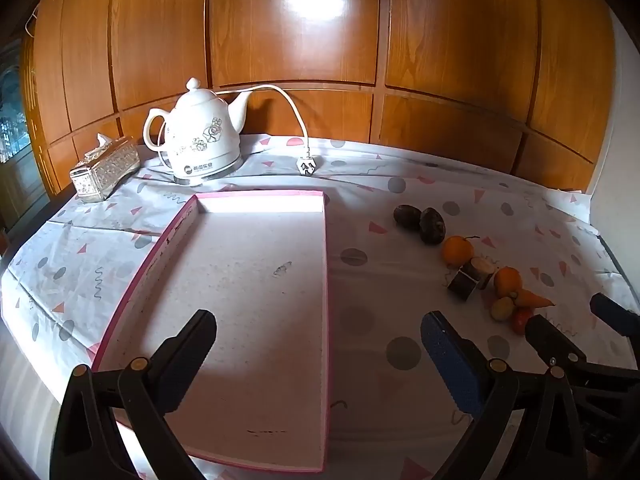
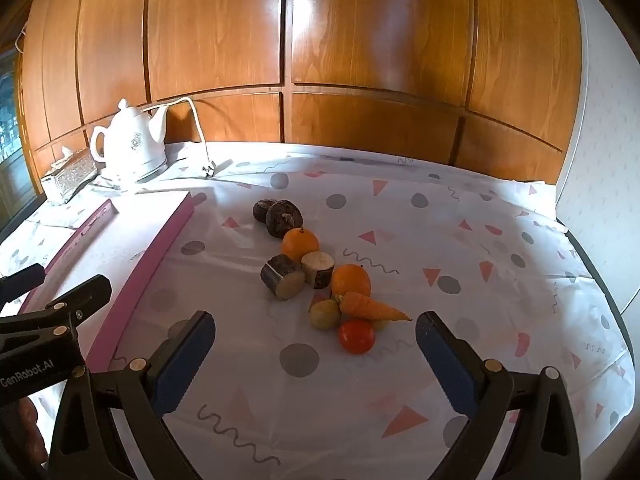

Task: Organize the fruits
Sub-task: 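Move the left tool toward a cut root slice while the right tool approaches the carrot, then grasp the cut root slice with the left tool while the right tool grasps the carrot, then carry the root slice and carrot with both tools over the pink-edged tray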

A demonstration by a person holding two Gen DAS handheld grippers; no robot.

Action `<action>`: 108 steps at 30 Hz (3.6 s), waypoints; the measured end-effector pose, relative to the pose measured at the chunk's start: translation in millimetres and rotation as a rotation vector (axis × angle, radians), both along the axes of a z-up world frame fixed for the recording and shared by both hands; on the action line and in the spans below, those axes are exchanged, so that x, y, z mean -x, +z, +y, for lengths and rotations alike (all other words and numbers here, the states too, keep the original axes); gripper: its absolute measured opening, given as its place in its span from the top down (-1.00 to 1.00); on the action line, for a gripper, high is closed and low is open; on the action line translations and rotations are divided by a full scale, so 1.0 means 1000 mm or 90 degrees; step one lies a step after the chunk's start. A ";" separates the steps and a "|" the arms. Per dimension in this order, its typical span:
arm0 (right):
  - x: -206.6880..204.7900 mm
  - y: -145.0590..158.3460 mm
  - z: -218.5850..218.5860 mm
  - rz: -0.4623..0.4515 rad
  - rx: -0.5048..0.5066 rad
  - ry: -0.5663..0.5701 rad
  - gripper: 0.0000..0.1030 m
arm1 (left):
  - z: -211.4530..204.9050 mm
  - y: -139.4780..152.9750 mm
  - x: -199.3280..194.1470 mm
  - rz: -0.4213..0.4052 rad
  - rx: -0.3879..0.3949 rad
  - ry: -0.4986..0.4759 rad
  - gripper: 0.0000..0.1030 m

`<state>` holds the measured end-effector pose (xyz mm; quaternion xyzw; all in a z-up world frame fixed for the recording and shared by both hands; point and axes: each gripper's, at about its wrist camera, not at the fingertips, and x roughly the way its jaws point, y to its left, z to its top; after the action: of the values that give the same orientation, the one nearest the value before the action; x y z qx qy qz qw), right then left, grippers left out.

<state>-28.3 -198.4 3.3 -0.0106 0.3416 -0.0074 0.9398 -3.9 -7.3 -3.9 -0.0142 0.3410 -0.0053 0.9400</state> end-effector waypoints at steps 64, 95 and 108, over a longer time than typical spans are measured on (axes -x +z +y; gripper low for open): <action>-0.074 -0.039 -0.051 0.125 0.006 0.225 0.46 | -0.097 -0.033 -0.068 0.127 0.025 -0.222 -0.46; -0.076 -0.066 -0.121 0.166 -0.160 0.065 0.57 | -0.106 -0.062 -0.092 0.149 0.063 -0.233 0.48; -0.076 -0.071 -0.108 0.170 -0.107 0.031 0.62 | -0.094 -0.056 -0.072 0.125 0.044 -0.209 0.50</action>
<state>48.1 -306.6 -68.0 0.0587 0.4625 0.0453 0.8835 67.6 -101.7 -60.3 0.0087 0.4286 -0.1687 0.8876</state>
